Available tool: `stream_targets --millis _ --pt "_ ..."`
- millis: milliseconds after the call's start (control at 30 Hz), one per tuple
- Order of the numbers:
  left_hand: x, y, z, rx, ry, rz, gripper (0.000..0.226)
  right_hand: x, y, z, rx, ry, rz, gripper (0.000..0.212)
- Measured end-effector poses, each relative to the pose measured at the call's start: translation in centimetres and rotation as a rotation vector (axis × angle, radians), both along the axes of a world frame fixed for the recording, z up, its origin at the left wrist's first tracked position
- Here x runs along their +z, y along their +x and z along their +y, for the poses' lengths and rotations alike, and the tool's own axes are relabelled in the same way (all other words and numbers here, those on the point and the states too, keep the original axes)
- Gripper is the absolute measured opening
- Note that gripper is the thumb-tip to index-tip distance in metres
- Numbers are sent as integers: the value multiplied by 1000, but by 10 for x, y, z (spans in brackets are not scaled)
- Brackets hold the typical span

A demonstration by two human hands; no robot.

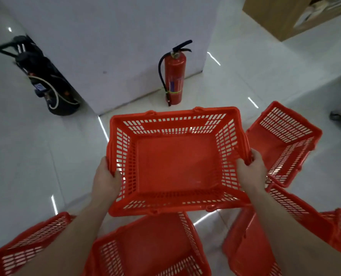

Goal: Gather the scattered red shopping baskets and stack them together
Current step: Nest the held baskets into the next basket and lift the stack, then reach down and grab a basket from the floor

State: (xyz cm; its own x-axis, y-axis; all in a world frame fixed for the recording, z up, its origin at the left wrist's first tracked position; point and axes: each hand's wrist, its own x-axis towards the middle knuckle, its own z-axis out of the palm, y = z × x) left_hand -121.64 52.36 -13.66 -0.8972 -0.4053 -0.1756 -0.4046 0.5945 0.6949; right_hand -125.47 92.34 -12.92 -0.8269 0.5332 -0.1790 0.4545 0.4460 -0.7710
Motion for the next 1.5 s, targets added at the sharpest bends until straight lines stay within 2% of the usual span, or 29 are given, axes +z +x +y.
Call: stream_targets --millis 233,367,467,500,767,1000,1200,1333,1500 --pt "-54 -10 -3 -44 14 -111 37 -71 11 0 111 -28 -169 40" --pt "-67 -4 -6 -86 -20 -287 48 -83 7 -5 259 112 -349 60" --pt "-65 9 -8 -137 -129 -425 83 -74 11 -19 369 266 -435 73" --pt "-62 15 -8 -153 -143 -440 87 -69 13 -25 408 292 -444 73" --pt "-5 76 -45 -180 -137 -418 81 2 52 -112 624 346 -448 78" --pt "29 189 -148 -54 -97 -456 80 27 132 -247 776 338 -435 73" --pt "31 335 -241 163 -91 -540 76 10 218 -364 1025 342 -450 69" --pt "16 422 -278 287 -52 -595 64 -12 270 -419 1175 361 -471 66" --pt "-31 493 -312 422 -68 -670 90 -61 317 -468 1232 362 -496 67"
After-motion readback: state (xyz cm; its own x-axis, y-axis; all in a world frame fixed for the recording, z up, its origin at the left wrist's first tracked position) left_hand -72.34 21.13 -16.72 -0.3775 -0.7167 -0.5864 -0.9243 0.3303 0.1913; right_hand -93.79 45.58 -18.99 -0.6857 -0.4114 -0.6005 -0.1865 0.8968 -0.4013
